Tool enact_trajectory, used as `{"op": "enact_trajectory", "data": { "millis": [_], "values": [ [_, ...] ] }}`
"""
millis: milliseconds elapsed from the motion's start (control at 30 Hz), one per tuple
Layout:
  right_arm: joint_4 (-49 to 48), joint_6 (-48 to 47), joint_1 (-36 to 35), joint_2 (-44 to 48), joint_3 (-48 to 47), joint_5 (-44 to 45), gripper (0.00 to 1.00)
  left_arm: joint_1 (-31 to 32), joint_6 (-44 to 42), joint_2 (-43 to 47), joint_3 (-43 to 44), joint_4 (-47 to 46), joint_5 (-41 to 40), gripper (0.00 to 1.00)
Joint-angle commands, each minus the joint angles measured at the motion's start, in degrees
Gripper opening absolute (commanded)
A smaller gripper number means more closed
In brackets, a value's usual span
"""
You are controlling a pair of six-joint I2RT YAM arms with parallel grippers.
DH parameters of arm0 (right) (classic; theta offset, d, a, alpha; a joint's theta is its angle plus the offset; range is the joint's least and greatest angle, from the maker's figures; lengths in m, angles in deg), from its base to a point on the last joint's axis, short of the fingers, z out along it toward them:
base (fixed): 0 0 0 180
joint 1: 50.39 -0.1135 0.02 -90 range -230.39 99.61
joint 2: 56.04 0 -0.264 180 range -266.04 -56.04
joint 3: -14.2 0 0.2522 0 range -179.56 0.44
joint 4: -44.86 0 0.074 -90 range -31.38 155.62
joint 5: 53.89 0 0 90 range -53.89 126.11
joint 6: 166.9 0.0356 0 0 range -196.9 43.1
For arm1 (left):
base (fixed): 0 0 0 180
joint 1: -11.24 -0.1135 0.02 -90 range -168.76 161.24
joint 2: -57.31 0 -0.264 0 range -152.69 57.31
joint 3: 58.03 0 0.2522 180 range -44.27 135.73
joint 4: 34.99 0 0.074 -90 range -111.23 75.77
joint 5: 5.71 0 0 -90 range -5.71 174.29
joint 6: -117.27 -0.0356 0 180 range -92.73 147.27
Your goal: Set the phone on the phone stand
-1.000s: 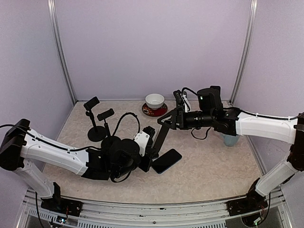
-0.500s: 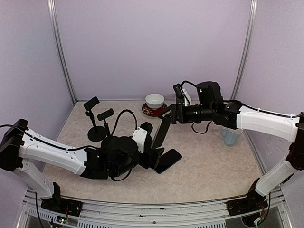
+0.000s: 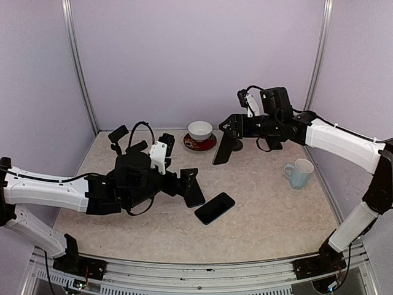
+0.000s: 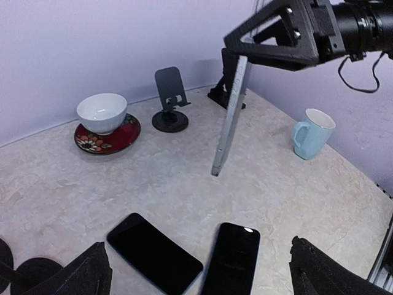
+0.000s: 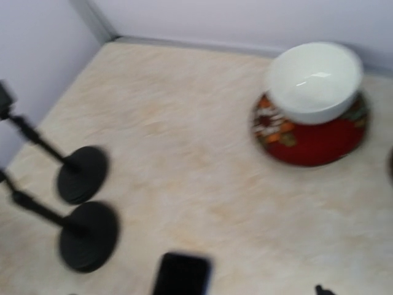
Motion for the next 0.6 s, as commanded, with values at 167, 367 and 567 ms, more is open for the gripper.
{"op": "enact_trajectory", "data": {
  "millis": [167, 367, 567],
  "values": [
    [5.1, -5.7, 3.7, -7.7, -13.4, 10.3, 0.52, -10.6, -1.8, 9.6, -0.2, 7.6, 7.1, 0.99],
    [9.3, -7.7, 5.6, -15.7, -25.0, 13.4, 0.52, -12.3, 1.7, 8.3, 8.0, 19.1, 7.6, 0.99],
    [11.3, -8.8, 7.5, -22.9, -34.5, 16.0, 0.52, -15.8, 0.8, 8.9, 11.9, 26.3, 9.0, 0.99]
  ]
}}
